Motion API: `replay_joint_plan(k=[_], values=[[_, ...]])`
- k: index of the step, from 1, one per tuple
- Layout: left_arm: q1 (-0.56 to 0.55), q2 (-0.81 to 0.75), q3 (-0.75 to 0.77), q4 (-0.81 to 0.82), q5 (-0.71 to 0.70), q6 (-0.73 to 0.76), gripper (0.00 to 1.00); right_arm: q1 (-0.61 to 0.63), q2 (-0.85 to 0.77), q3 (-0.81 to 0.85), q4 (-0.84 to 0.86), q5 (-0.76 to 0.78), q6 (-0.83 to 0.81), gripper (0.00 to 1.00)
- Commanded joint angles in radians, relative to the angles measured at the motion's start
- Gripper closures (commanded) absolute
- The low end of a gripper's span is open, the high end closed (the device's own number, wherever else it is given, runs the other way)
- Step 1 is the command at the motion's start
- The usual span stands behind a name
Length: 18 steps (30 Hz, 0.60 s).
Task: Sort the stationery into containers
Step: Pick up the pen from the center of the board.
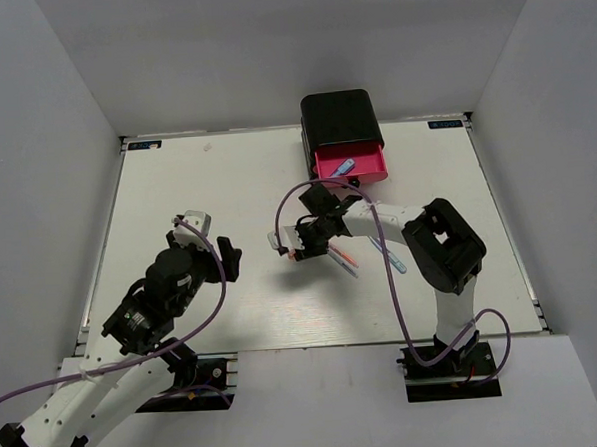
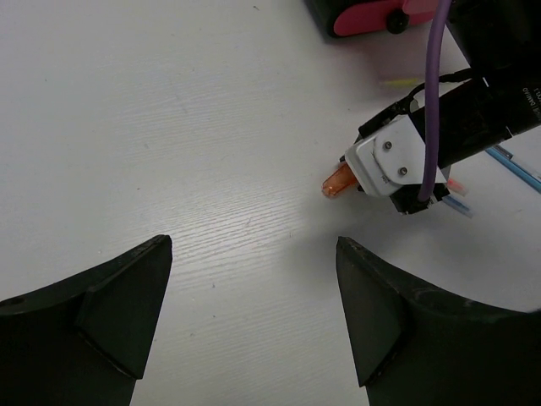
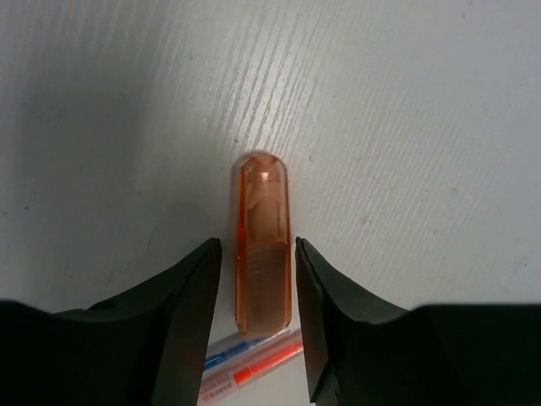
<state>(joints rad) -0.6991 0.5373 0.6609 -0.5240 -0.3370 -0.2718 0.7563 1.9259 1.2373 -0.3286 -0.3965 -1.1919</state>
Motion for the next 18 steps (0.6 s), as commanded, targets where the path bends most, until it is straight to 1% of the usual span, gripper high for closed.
replay_joint_plan(k=[1,2,4,5,8,9,11,12,14,15,17,18], values=[[0.004,-0.014,0.029,0.001,-0.026,-0.007,0.12,0.011,0.051,0.019,-0.112,0.012,-0.052,0.54],[0.004,-0.014,0.029,0.001,-0.027,-0.007,0.12,0.011,0.056,0.021,-0.134,0.008,-0.058,0.62],[0.004,-0.014,0.020,0.001,-0.027,-0.007,0.12,0.017,0.064,0.034,-0.168,-0.010,-0.064,0.69],[0.004,-0.023,0.020,0.010,-0.027,-0.007,0.12,0.018,0.067,0.040,-0.215,-0.019,-0.064,0.77],[0.004,-0.023,0.020,0.010,-0.027,-0.007,0.12,0.020,0.055,0.060,-0.265,-0.082,-0.051,0.87],[0.004,-0.023,0.020,0.010,-0.027,-0.007,0.12,0.020,0.023,0.068,-0.265,-0.103,-0.029,0.92],[0.004,-0.023,0.020,0.010,-0.027,-0.007,0.12,0.023,-0.004,0.086,-0.262,-0.145,0.001,0.94],[0.004,-0.023,0.020,0.010,-0.027,-0.007,0.12,0.021,-0.054,0.094,-0.248,-0.156,0.068,0.97],[0.004,-0.045,0.020,0.010,-0.027,-0.007,0.12,0.021,-0.099,0.106,-0.198,-0.200,0.126,0.99],[0.004,-0.045,0.020,0.010,-0.027,-0.007,0.12,0.018,-0.163,0.106,-0.123,-0.206,0.205,0.99],[0.004,-0.066,0.011,0.021,-0.027,-0.007,0.12,0.014,-0.206,0.091,-0.075,-0.200,0.279,0.99],[0.004,-0.066,0.011,0.021,-0.027,-0.007,0.12,0.014,-0.264,0.087,-0.005,-0.196,0.322,0.99]])
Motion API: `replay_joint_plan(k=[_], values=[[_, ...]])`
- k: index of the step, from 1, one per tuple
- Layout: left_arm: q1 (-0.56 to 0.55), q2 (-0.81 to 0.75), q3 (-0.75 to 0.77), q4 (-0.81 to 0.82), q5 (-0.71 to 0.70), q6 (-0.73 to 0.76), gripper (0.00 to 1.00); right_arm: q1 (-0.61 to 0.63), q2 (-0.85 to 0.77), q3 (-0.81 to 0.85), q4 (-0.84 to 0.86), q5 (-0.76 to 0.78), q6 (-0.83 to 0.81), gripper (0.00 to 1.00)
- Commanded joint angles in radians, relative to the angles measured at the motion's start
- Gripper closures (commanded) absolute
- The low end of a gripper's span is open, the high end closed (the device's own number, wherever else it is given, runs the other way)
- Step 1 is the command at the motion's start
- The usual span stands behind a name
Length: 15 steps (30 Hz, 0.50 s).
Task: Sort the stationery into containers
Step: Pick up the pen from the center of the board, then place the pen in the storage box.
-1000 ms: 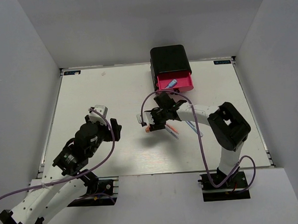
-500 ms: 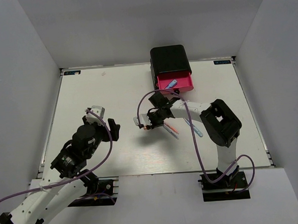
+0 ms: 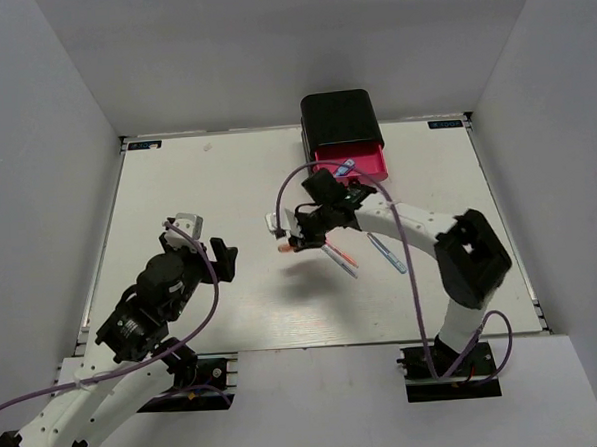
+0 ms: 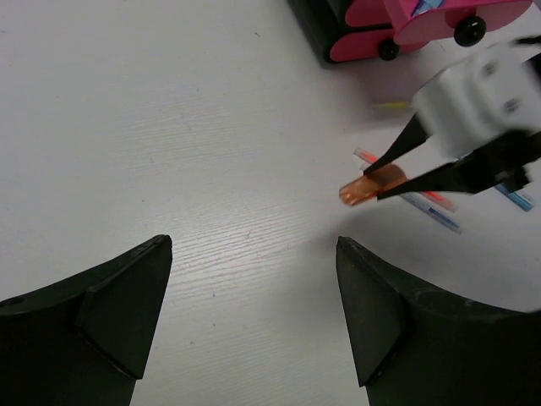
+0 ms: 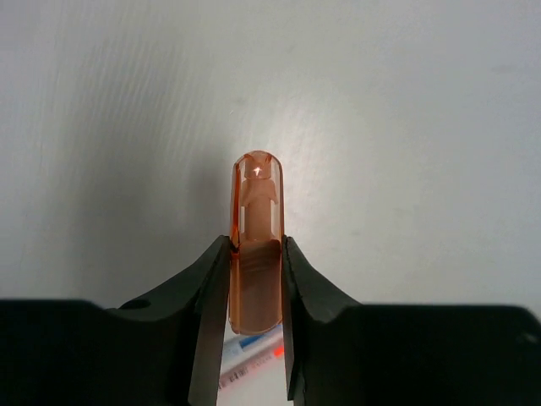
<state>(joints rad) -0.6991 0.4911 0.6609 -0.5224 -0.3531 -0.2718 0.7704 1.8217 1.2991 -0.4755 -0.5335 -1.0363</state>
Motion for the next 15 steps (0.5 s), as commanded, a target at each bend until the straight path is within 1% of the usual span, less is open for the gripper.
replay_joint_plan(k=[1,4,5,7,8,9,10,11,12,13,15], values=[[0.004,-0.020,0.011,0.019,-0.010,-0.007,0.12,0.000,-0.174,0.020,0.156,-0.031,0.191,0.99],[0.004,-0.029,0.011,0.019,-0.010,-0.007,0.12,-0.002,-0.237,0.008,0.207,0.041,0.228,0.99],[0.004,-0.029,0.011,0.019,-0.010,-0.007,0.12,-0.005,-0.251,0.005,0.236,0.108,0.232,0.99],[0.004,-0.029,0.011,0.019,-0.010,-0.007,0.12,-0.010,-0.303,-0.020,0.300,0.162,0.251,0.99],[0.004,-0.029,0.011,0.019,-0.010,-0.007,0.12,-0.013,-0.323,-0.044,0.317,0.267,0.251,0.99],[0.004,-0.029,0.011,0.019,-0.010,-0.007,0.12,-0.020,-0.341,-0.053,0.337,0.302,0.248,0.99],[0.004,-0.029,0.011,0.019,-0.010,-0.007,0.12,-0.022,-0.349,-0.061,0.400,0.337,0.236,0.99],[0.004,-0.020,0.011,0.019,-0.010,-0.007,0.12,-0.031,-0.363,-0.069,0.419,0.430,0.229,0.99],[0.004,-0.020,0.011,0.019,-0.010,-0.007,0.12,-0.045,-0.366,-0.092,0.437,0.458,0.219,0.99],[0.004,-0.010,0.011,0.019,-0.001,-0.007,0.12,-0.055,-0.372,-0.096,0.498,0.496,0.211,0.99],[0.004,0.001,0.011,0.019,-0.001,-0.007,0.12,-0.087,-0.378,-0.110,0.531,0.529,0.197,0.99]])
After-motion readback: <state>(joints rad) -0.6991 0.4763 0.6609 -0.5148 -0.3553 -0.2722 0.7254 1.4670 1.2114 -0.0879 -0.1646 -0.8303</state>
